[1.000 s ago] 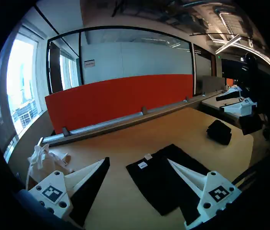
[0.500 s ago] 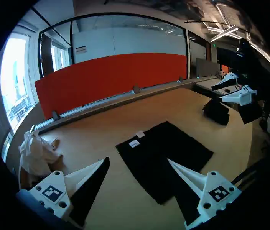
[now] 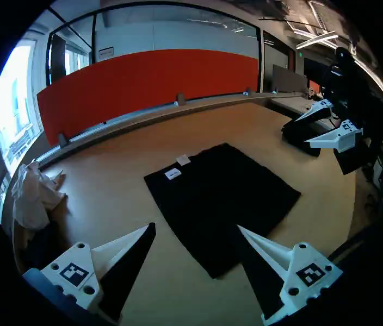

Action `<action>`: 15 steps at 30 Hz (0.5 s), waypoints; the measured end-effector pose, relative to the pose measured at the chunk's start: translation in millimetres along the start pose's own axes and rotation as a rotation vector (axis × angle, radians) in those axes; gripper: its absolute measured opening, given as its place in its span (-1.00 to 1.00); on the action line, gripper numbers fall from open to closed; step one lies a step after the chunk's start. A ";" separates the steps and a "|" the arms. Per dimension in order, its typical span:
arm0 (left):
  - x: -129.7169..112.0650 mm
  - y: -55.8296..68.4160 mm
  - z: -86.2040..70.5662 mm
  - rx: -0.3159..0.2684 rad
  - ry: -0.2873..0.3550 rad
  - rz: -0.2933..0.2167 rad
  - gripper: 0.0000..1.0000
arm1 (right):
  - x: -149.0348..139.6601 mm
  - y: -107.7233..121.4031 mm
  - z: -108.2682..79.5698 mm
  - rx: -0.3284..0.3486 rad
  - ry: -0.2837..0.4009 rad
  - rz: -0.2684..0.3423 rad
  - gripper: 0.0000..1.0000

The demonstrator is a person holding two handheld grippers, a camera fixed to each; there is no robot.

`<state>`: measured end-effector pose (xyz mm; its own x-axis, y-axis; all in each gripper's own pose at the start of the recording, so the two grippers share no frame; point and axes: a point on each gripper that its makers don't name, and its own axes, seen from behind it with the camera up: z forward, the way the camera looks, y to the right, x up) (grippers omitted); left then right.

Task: Fold towel

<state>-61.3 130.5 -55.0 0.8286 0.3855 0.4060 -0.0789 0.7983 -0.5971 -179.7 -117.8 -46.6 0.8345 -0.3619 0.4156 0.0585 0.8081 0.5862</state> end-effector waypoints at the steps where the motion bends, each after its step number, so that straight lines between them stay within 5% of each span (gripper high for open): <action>1: -3.6 1.1 2.5 -0.003 -0.006 0.003 1.00 | -4.5 -1.9 2.6 0.005 -0.008 0.001 0.97; 15: -46.5 13.6 26.6 -0.044 -0.090 0.023 1.00 | -63.5 -21.3 27.7 0.054 -0.115 -0.017 0.97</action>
<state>-115.6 135.7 -63.6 0.7738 0.4449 0.4509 -0.0711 0.7683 -0.6361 -249.0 -124.9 -66.2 0.7648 -0.4293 0.4804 0.0400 0.7759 0.6296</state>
